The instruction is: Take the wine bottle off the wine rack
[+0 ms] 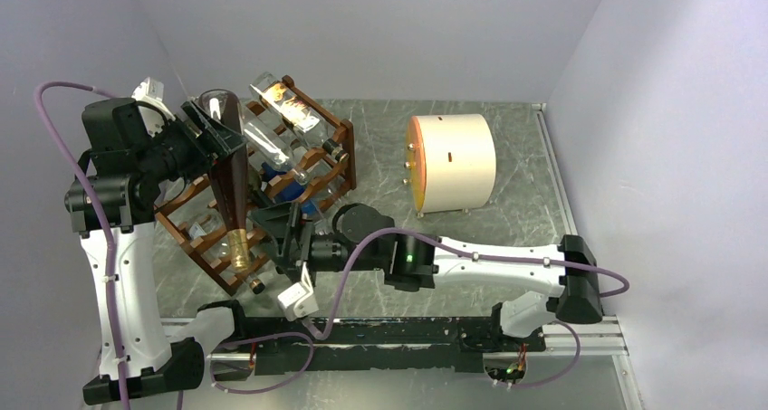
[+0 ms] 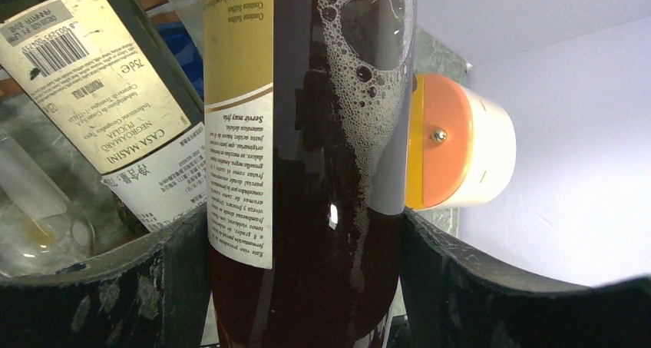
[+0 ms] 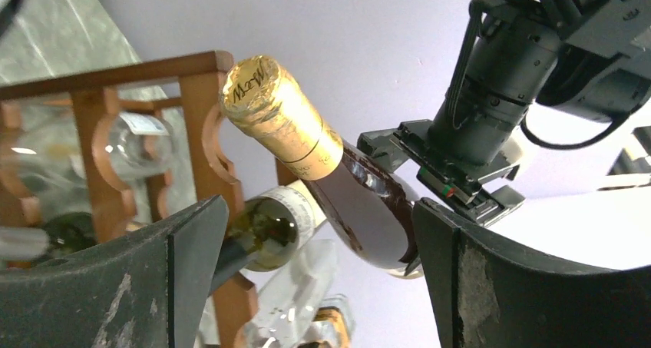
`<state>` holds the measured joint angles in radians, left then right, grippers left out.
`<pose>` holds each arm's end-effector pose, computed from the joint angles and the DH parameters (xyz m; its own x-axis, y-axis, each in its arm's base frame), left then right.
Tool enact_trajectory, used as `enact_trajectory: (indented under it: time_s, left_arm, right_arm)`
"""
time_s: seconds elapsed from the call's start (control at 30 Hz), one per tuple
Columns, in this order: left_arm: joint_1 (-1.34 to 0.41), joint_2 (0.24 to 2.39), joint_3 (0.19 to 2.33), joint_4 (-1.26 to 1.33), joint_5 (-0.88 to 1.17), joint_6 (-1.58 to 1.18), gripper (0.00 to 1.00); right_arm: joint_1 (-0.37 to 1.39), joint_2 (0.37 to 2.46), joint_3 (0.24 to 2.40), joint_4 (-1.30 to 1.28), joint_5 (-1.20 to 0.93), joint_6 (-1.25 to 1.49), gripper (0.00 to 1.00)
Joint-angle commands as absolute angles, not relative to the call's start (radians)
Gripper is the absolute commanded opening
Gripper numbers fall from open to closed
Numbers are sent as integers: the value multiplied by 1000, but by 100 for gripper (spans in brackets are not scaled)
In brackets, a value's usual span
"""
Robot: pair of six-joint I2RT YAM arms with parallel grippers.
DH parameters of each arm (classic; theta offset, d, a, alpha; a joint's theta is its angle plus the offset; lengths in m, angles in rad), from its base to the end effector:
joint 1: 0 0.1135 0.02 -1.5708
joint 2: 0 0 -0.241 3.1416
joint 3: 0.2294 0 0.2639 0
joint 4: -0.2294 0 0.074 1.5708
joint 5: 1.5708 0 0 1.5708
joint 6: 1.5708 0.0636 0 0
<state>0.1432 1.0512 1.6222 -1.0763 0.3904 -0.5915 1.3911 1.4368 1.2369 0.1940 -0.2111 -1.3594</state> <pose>0.2017 0.0046 0.4478 -0.5079 -0.5942 -0.6237 -0.1031 0.7607 -0.6408 0.0562 0.3839 0.3593 0.9770 0.0295 -0.2110 -0.2108 -0.0123 -0.9775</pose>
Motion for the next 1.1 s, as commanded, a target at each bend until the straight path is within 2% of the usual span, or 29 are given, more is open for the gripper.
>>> enact_trajectory:
  time_s: [0.0,0.13,0.53,0.77,0.8,0.87,0.93,0.97,1.0,1.07]
  left_arm:
    - [147,1010,1691,-862,502,-630,7]
    - [147,1006,1682,-861,519,-637,7]
    - [147,1000,1656,-875,566,-632,7]
    - [146,995,1641,-881,582,-627,7]
    - [145,994,1639,-879,585,-627,7]
    - [146,995,1638,-880,594,-625,7]
    - [145,996,1641,-882,598,-619,7]
    - [145,996,1642,-883,599,-616,7]
    - [145,997,1643,-885,598,-612,7]
    - [144,1001,1640,-888,602,-606,7]
  right_arm:
    - [1413,1475,1295,233,-141,-1571,95]
    - [1426,1529,1330,224,-82,-1661,93]
    - [1430,1652,1418,268,-105,-1782,84]
    - [1429,1702,1452,311,-124,-1775,69]
    - [1429,1706,1454,317,-120,-1778,65]
    - [1428,1715,1450,351,-104,-1788,48]
    - [1429,1718,1451,364,-95,-1798,24]
    - [1429,1718,1458,355,-86,-1801,7]
    - [1428,1716,1462,361,-78,-1803,0]
    - [1432,1710,1453,394,-74,-1821,0]
